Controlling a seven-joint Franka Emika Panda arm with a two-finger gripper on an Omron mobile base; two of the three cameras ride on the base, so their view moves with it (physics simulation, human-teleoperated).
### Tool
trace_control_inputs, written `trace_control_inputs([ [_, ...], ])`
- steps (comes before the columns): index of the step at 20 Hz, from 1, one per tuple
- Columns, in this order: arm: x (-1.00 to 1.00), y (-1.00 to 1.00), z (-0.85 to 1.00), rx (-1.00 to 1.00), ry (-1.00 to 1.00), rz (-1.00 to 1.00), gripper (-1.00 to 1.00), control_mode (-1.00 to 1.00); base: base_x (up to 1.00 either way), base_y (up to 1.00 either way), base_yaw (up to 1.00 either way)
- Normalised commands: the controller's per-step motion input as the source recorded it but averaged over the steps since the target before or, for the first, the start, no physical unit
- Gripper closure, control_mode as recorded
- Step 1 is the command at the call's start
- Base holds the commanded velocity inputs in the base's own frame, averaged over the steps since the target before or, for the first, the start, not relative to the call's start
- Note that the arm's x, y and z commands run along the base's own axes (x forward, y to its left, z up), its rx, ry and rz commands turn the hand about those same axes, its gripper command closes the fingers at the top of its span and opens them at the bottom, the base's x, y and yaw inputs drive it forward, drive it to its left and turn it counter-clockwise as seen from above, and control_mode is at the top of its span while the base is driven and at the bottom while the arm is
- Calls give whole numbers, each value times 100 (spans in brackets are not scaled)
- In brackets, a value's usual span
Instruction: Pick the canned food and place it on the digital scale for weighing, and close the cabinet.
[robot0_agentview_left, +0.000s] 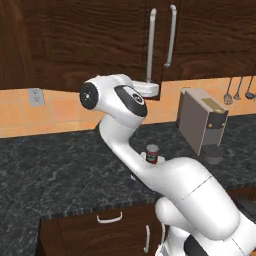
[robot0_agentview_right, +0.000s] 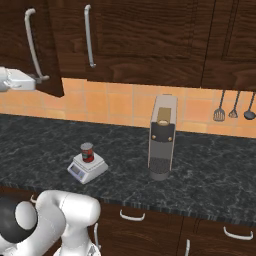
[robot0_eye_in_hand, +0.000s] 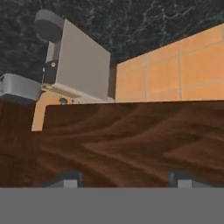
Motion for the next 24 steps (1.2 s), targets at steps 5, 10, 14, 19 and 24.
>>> trace_control_inputs([
  [5,65,-98,-21,16,-19,13,-100,-100,0,0,0],
  [10,54,-96,-2,2,4,0,-100,-100,0,0,0],
  [14,79,-84,-4,0,2,0,-100,-100,0,0,0],
  [19,99,-12,-6,0,-3,7,-100,-100,0,0,0],
  [24,100,8,-32,4,-16,24,-100,-100,0,0,0],
])
